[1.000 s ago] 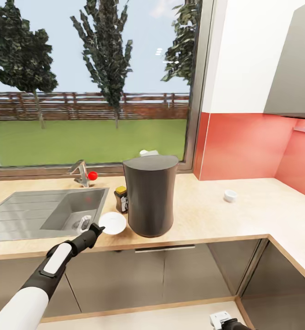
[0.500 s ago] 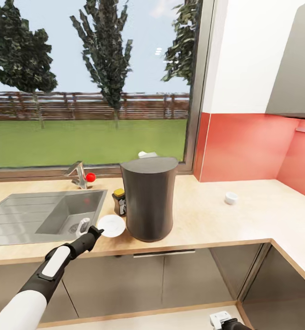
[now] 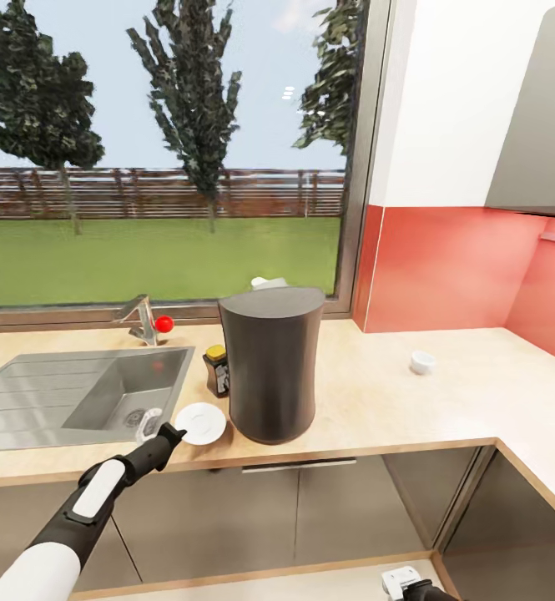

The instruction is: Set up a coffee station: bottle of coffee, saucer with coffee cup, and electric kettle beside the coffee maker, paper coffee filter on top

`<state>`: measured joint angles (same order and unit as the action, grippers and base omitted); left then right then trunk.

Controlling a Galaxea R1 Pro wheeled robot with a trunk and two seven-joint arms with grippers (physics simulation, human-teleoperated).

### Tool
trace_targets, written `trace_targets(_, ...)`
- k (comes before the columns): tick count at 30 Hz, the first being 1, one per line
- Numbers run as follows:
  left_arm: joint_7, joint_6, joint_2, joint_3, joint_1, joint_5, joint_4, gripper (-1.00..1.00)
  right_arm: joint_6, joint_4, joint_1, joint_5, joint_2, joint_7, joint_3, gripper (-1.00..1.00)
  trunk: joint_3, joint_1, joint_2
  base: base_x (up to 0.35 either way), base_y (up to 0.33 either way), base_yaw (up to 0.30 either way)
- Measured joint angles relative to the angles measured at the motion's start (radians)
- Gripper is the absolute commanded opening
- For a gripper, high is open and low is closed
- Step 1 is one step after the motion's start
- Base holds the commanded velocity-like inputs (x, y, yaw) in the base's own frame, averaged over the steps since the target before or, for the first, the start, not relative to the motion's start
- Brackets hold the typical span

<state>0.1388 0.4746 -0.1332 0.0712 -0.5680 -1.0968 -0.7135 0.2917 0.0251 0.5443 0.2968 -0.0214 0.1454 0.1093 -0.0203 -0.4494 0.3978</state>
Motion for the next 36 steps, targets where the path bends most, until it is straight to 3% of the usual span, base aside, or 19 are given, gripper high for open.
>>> trace_targets(13,-0.001,0.0,-0.004,0.001,0.007,0.0,0.0,-1.0,0.0,-0.001,-0.007,0.002,0.0,-0.003,-0.001,1.0,0.0,0.0,0.0,0.123,0.0,0.0)
trace_targets(33,-0.011,-0.019,-0.004,0.002,0.009,0.0,0.014,-1.0,0.001,-0.001,-0.018,0.002,0.0,-0.003,-0.001,1.0,0.0,0.0,0.0,0.005,0.0,0.0)
trace_targets(34,-0.024,-0.019,-0.004,0.002,0.009,0.0,0.014,1.0,0.001,-0.001,-0.018,0.002,0.0,-0.003,-0.001,1.0,0.0,0.0,0.0,0.0,0.0,0.0)
trace_targets(36,-0.058,-0.021,-0.004,0.002,0.008,0.002,0.014,1.0,0.001,-0.001,-0.018,0.002,0.0,-0.003,-0.001,1.0,0.0,0.0,0.0,0.0,0.0,0.0)
